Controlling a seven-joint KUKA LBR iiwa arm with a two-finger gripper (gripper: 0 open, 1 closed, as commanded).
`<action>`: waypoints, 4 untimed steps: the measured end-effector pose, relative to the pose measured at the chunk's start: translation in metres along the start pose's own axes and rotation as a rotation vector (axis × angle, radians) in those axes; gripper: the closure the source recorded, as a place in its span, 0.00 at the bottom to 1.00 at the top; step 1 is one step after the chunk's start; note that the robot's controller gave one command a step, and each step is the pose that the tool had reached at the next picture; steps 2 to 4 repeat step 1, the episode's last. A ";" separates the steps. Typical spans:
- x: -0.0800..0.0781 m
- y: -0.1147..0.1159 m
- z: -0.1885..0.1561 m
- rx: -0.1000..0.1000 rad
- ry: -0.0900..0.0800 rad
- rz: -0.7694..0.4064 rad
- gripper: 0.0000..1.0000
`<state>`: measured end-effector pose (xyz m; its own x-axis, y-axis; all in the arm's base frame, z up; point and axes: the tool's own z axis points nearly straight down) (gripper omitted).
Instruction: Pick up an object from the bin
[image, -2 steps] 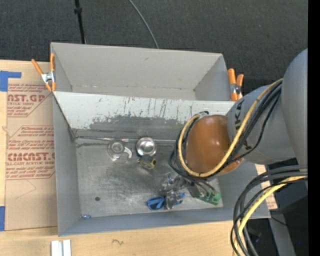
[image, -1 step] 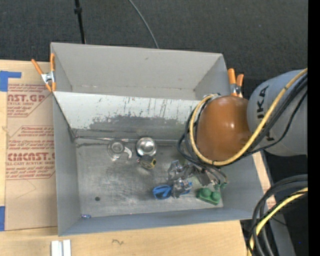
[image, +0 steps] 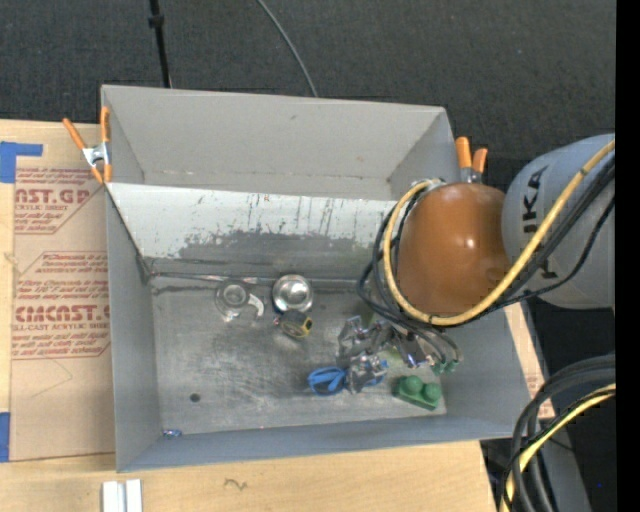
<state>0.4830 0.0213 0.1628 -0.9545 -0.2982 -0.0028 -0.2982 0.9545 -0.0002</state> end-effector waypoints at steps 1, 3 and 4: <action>0.000 0.001 -0.002 -0.001 0.002 0.000 1.00; 0.000 0.001 -0.002 -0.001 0.002 0.000 1.00; 0.000 0.001 -0.002 -0.001 0.002 0.000 1.00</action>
Offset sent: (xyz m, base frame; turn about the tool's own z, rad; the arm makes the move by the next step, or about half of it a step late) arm 0.0000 0.0000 0.0022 0.0000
